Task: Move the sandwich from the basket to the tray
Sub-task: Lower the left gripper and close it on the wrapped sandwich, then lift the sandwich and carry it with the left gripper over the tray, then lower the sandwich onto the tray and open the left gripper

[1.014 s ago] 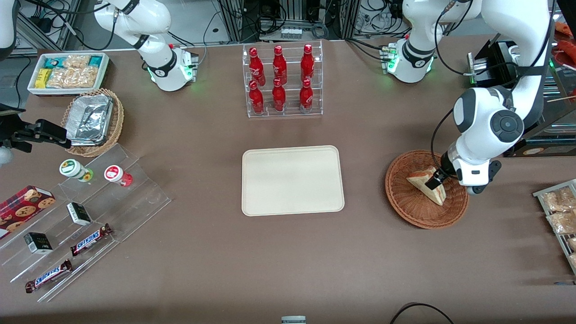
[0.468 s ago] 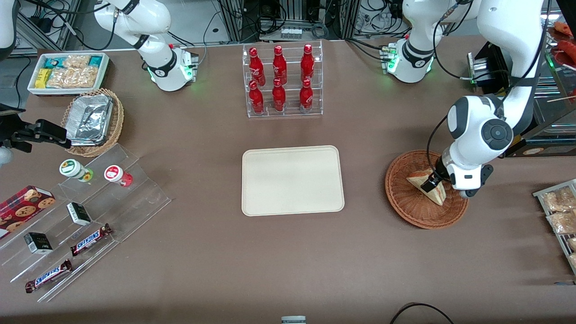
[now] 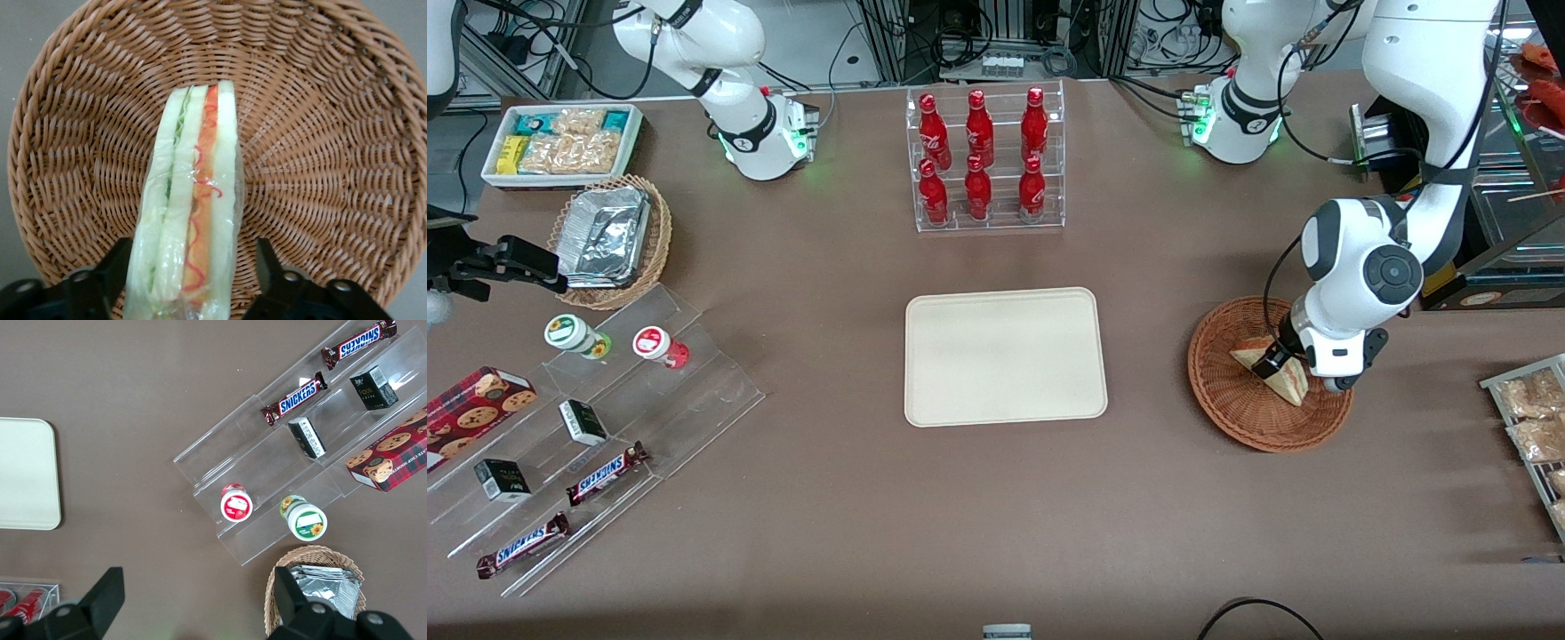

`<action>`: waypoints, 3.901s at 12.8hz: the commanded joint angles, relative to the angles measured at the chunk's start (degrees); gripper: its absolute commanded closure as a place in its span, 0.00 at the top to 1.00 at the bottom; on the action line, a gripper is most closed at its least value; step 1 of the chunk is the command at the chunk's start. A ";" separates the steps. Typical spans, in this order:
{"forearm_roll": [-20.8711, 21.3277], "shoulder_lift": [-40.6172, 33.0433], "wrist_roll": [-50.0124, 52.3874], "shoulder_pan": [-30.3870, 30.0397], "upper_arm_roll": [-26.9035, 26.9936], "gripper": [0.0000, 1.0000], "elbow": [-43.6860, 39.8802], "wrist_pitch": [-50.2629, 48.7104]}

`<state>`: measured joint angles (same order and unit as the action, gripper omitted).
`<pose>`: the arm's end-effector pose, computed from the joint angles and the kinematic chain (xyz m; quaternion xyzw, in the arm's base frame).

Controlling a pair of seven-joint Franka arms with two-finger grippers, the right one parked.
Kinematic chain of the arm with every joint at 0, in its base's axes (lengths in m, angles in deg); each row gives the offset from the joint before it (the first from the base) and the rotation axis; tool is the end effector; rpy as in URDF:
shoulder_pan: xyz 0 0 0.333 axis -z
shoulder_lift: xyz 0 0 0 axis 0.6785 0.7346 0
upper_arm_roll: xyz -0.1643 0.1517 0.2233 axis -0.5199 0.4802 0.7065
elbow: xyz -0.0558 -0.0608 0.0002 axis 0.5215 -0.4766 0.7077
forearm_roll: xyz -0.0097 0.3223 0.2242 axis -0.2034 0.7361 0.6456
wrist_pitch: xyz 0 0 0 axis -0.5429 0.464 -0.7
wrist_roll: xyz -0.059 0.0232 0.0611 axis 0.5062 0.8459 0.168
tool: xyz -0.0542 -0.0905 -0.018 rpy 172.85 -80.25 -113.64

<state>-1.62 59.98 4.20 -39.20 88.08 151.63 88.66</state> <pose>0.5390 -0.0495 0.2496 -0.9216 -0.3872 0.0257 0.0086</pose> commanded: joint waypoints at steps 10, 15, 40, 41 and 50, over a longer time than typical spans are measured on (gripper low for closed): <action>2.59 -4.12 -9.97 12.01 -0.31 0.00 -13.52 -24.52; 2.07 1.14 -13.22 22.30 -0.31 0.00 -21.15 -24.52; -2.59 32.97 1.80 41.92 -0.05 0.00 -56.42 -28.39; -2.59 32.97 2.07 41.92 -0.13 0.00 -56.42 -28.30; -2.68 31.75 1.72 41.65 0.04 1.00 -56.95 -28.47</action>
<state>-4.14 92.70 5.27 1.94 87.29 96.17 61.52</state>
